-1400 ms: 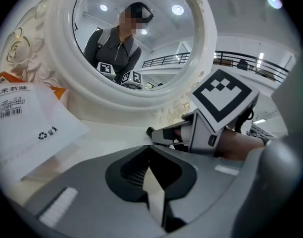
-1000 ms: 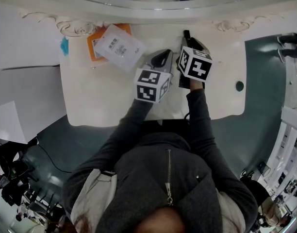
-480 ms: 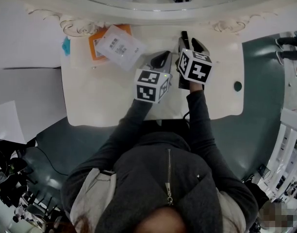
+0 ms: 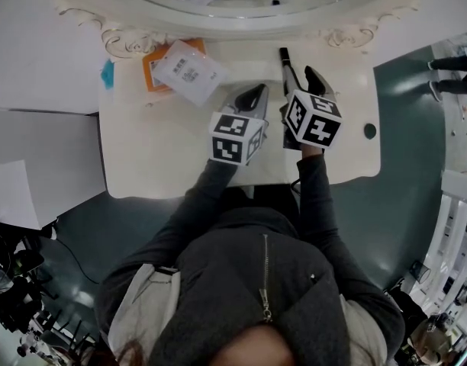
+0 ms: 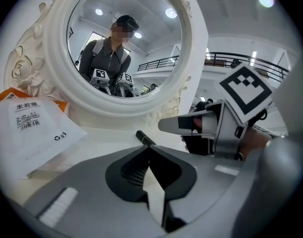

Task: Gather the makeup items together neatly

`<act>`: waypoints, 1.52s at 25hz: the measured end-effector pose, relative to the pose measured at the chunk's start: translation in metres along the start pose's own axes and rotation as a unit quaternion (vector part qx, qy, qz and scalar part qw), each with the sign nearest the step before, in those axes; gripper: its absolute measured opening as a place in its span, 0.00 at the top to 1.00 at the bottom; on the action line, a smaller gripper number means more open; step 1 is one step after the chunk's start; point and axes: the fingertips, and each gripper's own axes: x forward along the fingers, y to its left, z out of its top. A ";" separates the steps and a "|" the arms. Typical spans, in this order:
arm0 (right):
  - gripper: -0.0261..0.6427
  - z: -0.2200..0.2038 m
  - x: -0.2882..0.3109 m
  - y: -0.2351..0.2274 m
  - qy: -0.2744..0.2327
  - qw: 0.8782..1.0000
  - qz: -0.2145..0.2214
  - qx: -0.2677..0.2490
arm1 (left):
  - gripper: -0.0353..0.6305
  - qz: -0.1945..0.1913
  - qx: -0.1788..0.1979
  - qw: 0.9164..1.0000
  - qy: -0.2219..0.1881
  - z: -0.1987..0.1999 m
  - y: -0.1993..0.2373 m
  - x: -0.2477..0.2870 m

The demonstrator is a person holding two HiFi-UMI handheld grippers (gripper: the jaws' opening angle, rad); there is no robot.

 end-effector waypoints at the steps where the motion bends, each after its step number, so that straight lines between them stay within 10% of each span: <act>1: 0.67 0.001 -0.005 0.001 -0.006 1.000 0.004 0.007 | 0.93 -0.002 0.002 1.000 0.000 -0.001 -0.002 -0.002; 21: 0.76 -0.002 -0.100 0.060 -0.137 0.986 0.091 0.028 | 0.93 -0.038 0.000 0.999 -0.037 0.006 -0.026 -0.073; 27: 0.95 -0.024 -0.102 0.072 -0.125 0.989 0.082 0.019 | 0.93 -0.032 0.007 0.999 -0.035 -0.003 -0.020 -0.089; 38: 0.96 -0.047 -0.091 0.107 -0.089 0.988 0.124 -0.014 | 0.93 -0.024 0.015 0.999 -0.038 -0.007 -0.008 -0.100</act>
